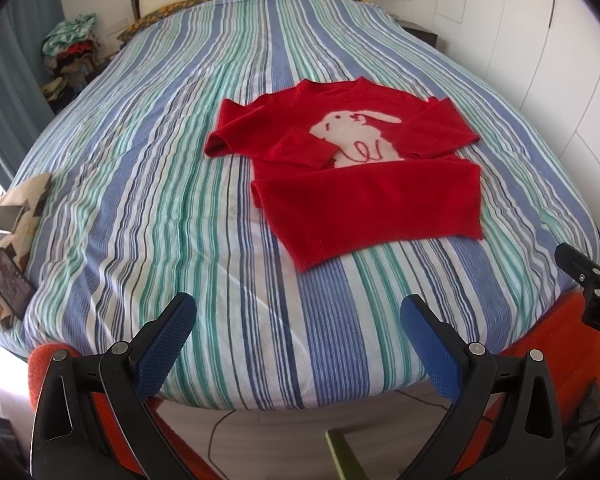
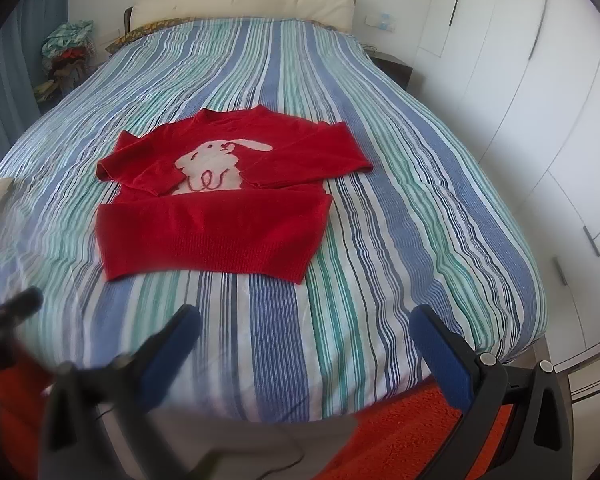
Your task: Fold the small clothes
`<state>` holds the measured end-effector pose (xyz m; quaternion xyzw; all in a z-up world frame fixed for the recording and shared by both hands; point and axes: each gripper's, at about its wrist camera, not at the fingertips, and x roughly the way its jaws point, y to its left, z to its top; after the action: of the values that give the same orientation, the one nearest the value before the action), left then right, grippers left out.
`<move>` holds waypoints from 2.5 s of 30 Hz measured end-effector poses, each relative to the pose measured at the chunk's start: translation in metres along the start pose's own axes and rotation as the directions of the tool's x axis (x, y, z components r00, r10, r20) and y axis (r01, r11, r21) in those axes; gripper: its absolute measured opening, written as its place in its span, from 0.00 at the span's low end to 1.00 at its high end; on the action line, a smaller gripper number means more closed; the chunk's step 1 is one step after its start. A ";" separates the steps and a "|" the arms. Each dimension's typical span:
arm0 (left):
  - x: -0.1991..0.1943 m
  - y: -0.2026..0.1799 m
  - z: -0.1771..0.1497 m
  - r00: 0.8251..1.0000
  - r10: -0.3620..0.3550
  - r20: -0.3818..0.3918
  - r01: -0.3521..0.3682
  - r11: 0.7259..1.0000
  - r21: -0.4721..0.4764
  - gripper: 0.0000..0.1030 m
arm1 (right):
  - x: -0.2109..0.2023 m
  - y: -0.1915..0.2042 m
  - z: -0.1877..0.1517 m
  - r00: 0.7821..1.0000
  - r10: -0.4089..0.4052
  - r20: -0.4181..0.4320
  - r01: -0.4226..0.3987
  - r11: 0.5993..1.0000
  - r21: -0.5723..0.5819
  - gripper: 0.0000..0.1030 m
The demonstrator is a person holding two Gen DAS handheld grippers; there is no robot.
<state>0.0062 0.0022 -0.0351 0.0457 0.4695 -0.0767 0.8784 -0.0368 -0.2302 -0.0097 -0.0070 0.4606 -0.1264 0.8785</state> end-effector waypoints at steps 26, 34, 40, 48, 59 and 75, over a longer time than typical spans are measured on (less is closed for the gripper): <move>0.191 0.030 0.029 0.931 -0.345 -0.122 0.318 0.927 -0.199 0.06 | 0.231 -0.068 0.004 0.721 0.692 0.021 -0.655 0.671 0.347 0.45; 0.117 0.044 0.015 0.902 -0.408 -0.145 0.398 0.913 -0.095 0.03 | 0.183 -0.079 0.010 0.682 0.730 -0.043 -0.694 0.665 0.277 0.13; 0.119 0.033 -0.018 0.903 -0.355 -0.244 0.355 0.934 -0.044 0.04 | 0.148 -0.085 -0.008 0.681 0.687 -0.254 -0.637 0.726 0.259 0.12; 0.127 0.050 -0.025 0.896 -0.396 -0.202 0.374 0.917 -0.138 0.28 | 0.182 -0.111 -0.039 0.689 0.710 -0.145 -0.576 0.657 0.486 0.45; 0.141 0.034 -0.017 0.861 -0.460 -0.218 0.425 0.885 -0.187 0.13 | 0.207 -0.077 -0.036 0.693 0.681 -0.237 -0.533 0.704 0.469 0.04; 0.136 0.032 -0.026 0.930 -0.247 -0.273 0.222 0.968 -0.119 0.03 | 0.180 -0.088 -0.033 0.843 0.382 -0.378 -0.305 0.920 0.248 0.03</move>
<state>0.0647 0.0249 -0.1625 -0.0379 0.5961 -0.1534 0.7872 0.0152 -0.3532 -0.1629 0.1816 0.6189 -0.0056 0.7642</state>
